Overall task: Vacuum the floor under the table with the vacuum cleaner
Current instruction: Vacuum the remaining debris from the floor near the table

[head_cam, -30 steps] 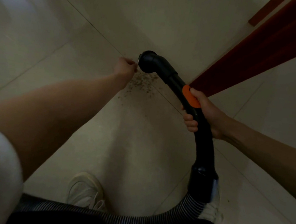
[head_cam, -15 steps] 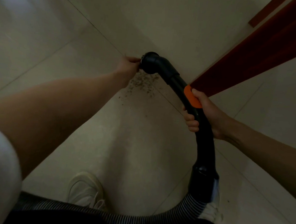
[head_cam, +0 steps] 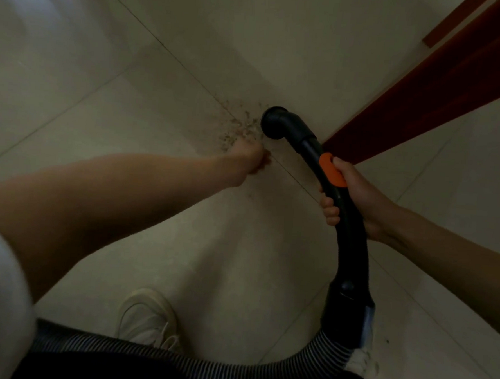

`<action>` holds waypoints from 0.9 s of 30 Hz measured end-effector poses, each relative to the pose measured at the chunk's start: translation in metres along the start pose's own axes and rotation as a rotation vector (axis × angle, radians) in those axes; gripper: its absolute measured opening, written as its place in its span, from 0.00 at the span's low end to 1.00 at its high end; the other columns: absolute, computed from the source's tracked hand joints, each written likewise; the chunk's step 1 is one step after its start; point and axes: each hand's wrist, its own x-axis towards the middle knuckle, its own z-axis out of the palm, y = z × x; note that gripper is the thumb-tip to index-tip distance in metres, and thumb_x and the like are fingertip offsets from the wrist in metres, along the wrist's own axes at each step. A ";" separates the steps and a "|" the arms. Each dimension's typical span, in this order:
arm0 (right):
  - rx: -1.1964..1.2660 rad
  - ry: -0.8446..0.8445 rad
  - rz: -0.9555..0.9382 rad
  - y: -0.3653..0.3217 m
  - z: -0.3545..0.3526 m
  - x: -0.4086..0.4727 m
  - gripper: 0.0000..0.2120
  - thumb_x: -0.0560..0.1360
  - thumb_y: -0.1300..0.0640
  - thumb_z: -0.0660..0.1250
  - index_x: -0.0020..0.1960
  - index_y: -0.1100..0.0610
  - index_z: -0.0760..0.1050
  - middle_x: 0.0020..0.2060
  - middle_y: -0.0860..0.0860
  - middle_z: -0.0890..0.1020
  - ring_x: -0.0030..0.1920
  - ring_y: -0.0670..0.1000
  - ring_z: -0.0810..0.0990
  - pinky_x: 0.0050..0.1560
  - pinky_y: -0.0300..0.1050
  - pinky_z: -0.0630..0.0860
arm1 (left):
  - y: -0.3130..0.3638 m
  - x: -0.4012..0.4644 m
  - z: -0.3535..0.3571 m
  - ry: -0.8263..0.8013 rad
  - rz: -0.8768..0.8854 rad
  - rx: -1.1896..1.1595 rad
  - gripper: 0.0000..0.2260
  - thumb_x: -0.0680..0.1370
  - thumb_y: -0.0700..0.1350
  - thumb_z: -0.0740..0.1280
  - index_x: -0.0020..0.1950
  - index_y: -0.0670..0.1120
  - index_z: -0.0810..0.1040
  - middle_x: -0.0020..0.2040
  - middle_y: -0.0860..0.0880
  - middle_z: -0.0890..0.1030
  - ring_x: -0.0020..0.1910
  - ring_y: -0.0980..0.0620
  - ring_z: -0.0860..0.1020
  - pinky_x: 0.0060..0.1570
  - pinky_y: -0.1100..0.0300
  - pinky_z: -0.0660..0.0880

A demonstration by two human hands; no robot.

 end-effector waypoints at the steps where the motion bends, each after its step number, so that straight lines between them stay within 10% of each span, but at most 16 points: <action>1: 0.003 0.015 0.005 0.002 -0.001 -0.001 0.24 0.78 0.36 0.54 0.43 0.59 0.67 0.23 0.50 0.71 0.20 0.46 0.69 0.20 0.36 0.68 | -0.003 -0.009 0.010 -0.046 -0.013 -0.016 0.18 0.83 0.47 0.53 0.37 0.44 0.74 0.33 0.49 0.76 0.29 0.54 0.71 0.30 0.64 0.68; 27: -0.010 0.084 -0.049 -0.011 0.012 0.017 0.25 0.79 0.38 0.55 0.42 0.60 0.69 0.23 0.51 0.71 0.21 0.46 0.69 0.20 0.35 0.68 | 0.032 -0.041 0.042 -0.228 -0.048 -0.225 0.15 0.79 0.55 0.60 0.43 0.44 0.70 0.34 0.48 0.70 0.31 0.53 0.66 0.31 0.62 0.64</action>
